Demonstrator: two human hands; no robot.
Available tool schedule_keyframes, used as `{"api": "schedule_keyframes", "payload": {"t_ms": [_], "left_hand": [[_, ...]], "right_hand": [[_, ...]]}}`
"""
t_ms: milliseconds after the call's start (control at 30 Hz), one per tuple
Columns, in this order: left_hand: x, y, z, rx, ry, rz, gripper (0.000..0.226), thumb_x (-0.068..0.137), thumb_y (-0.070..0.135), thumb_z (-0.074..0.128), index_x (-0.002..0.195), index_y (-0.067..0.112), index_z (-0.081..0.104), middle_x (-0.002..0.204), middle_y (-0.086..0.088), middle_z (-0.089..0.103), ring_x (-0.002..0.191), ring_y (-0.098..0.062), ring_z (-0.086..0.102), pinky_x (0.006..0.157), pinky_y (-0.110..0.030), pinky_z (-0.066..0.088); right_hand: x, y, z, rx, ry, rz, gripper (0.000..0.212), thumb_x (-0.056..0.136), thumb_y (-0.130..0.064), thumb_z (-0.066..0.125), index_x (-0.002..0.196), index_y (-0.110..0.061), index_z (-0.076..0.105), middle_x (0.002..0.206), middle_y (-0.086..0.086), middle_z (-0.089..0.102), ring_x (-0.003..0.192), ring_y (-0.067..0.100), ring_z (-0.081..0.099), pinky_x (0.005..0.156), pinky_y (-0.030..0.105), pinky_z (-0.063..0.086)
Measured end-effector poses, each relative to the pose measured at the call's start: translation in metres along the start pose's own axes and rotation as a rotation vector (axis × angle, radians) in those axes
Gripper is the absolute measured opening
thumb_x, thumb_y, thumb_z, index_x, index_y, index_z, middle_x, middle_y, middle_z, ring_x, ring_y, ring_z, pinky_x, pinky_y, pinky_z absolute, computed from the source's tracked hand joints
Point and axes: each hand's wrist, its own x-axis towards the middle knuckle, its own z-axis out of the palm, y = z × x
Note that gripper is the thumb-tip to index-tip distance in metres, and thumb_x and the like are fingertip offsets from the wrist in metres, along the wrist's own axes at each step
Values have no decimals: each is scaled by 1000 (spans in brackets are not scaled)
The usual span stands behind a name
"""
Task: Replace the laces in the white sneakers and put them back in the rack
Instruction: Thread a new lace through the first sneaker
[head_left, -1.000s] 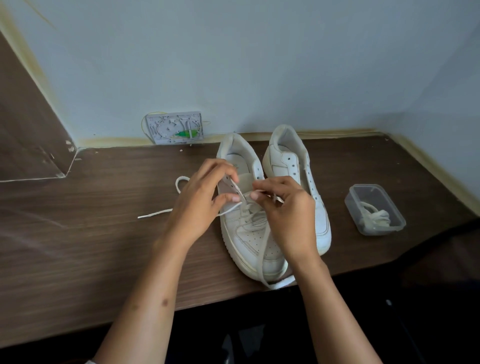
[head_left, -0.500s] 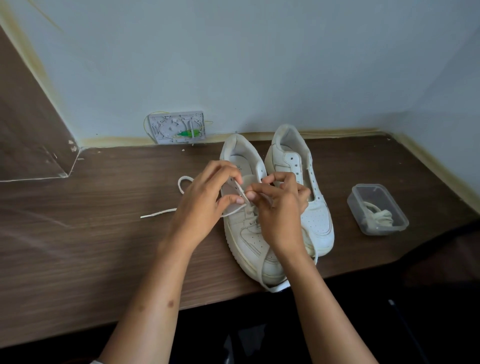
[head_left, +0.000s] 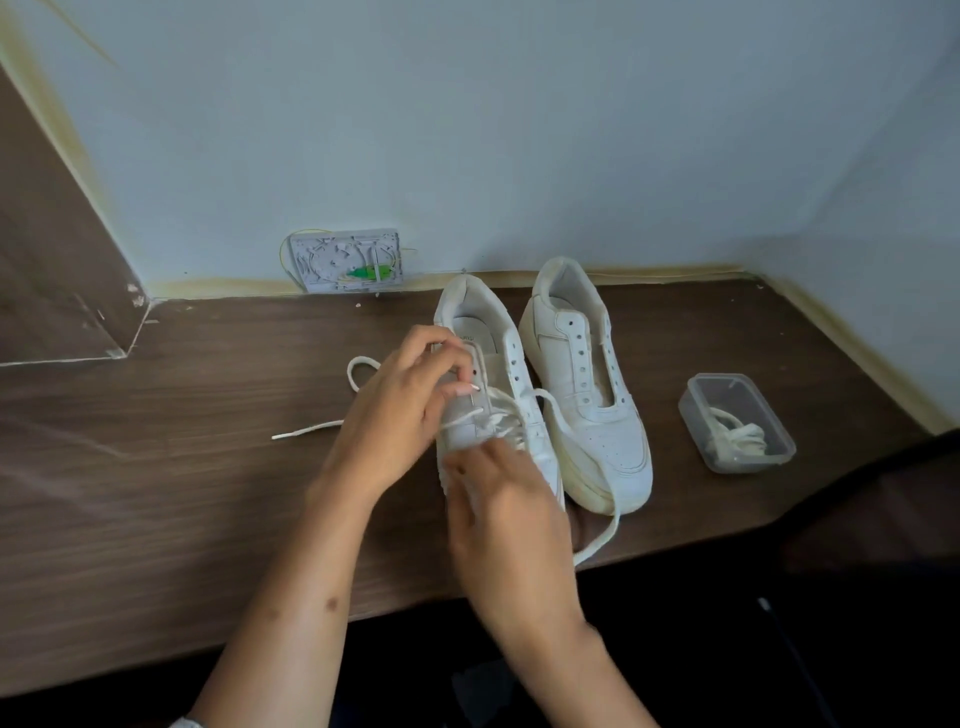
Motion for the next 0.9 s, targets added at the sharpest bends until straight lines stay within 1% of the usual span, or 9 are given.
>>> {"api": "schedule_keyframes", "payload": {"t_ms": [100, 200, 267, 333, 367, 500, 667, 800, 900], "left_hand": [[-1, -2, -7, -29, -17, -4, 2, 96, 17, 50, 96, 17, 52, 116, 9, 49, 89, -13, 62, 67, -46, 54], [-4, -4, -12, -116, 15, -59, 5, 99, 15, 45, 97, 20, 47, 111, 4, 56, 91, -5, 64, 67, -46, 55], [-3, -5, -15, -231, 72, -155, 16, 101, 9, 42, 96, 24, 43, 110, -3, 60, 87, -3, 69, 66, -32, 57], [-3, -9, -20, -248, 172, -286, 20, 102, 2, 38, 98, 21, 41, 108, -6, 61, 82, -1, 70, 58, -13, 48], [-4, -12, -22, -213, 227, -352, 18, 102, 3, 38, 98, 20, 41, 105, -5, 61, 79, -2, 70, 55, -12, 43], [-7, -22, -20, -10, 269, -534, 3, 96, 13, 57, 98, 15, 55, 103, -1, 53, 90, -22, 61, 64, -22, 34], [-1, -6, -17, -175, 79, -283, 22, 82, 30, 74, 102, 22, 70, 110, 6, 55, 96, -7, 57, 82, -12, 42], [1, 9, -7, -97, -51, -146, 14, 77, 40, 74, 86, 30, 73, 83, 17, 66, 81, -2, 62, 82, -31, 50], [3, 6, -3, -36, 9, -128, 2, 82, 29, 72, 82, 28, 71, 77, 18, 66, 74, 0, 62, 80, -34, 51]], "right_hand": [[-24, -8, 0, -222, -58, 34, 24, 72, -15, 77, 94, -16, 68, 93, -1, 62, 87, 23, 58, 72, 31, 53], [-24, -3, -4, -389, -89, 153, 42, 75, -23, 80, 111, -7, 66, 108, 7, 63, 100, 29, 60, 84, 36, 53], [-22, 6, -7, -450, -115, 232, 55, 81, -36, 73, 123, -1, 61, 119, 13, 62, 107, 32, 60, 90, 40, 53], [-19, 13, -12, -433, -143, 303, 62, 93, -47, 54, 131, 1, 54, 127, 15, 59, 119, 33, 56, 100, 42, 49], [-17, 16, -14, -416, -148, 308, 63, 95, -49, 48, 134, 1, 52, 129, 15, 59, 123, 32, 53, 103, 42, 47], [-16, 17, -10, -389, -66, 218, 56, 84, -29, 70, 124, 7, 58, 116, 19, 64, 106, 33, 61, 91, 42, 55], [-20, 15, 0, -320, -69, 235, 57, 92, -26, 62, 135, 8, 48, 128, 22, 50, 114, 33, 56, 96, 41, 52], [-23, 13, 12, -329, -61, 278, 67, 97, -40, 36, 141, 9, 39, 138, 25, 47, 126, 35, 51, 106, 40, 46], [-24, 14, 18, -363, -55, 277, 71, 95, -43, 31, 143, 10, 37, 146, 26, 43, 133, 36, 47, 110, 40, 39]]}}
